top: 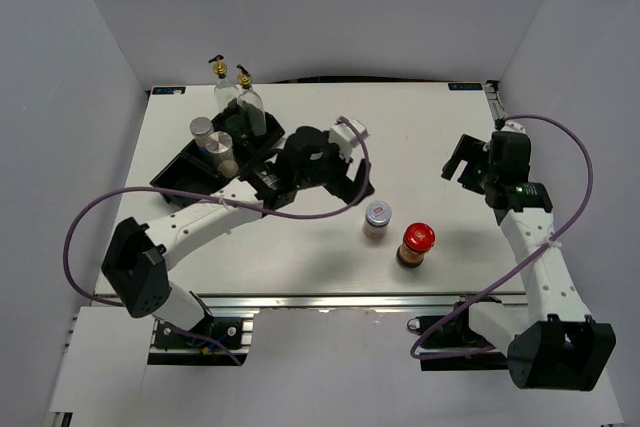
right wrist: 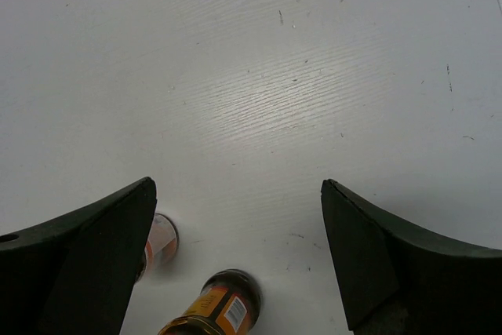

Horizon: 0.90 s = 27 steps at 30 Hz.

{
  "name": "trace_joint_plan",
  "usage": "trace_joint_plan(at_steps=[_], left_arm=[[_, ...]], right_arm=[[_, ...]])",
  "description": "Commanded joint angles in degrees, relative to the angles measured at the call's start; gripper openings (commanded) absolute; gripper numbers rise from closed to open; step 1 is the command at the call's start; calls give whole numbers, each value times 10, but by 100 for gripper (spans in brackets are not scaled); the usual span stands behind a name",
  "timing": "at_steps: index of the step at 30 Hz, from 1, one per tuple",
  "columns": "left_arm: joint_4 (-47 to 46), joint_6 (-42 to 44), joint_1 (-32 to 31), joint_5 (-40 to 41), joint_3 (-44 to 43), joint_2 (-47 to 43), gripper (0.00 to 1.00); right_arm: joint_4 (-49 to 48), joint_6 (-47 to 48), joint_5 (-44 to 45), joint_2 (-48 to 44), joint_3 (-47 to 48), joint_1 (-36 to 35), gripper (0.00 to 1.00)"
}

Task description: Organize the condiment bottles

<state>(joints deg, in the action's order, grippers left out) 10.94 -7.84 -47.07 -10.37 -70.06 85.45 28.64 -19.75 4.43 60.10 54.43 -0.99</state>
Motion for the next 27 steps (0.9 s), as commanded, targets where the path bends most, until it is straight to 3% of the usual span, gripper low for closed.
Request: trace_joint_plan(at_steps=[1,6,12,27], left_arm=[[-20,32,-58,-67,-38,15,98],[-35,28,-112,-84,-53,62,98],[1,59,-163,-32,-98,117,98],[79,76,-200,92,-196,231,98]], right_arm=[[-4,6,13,-32,-18,4,89],[-14,10,-5,-65,-45,4,89],[-20,16,-10,-96,-65,3,89],[-31,23,-23,-137,-78,3,89]])
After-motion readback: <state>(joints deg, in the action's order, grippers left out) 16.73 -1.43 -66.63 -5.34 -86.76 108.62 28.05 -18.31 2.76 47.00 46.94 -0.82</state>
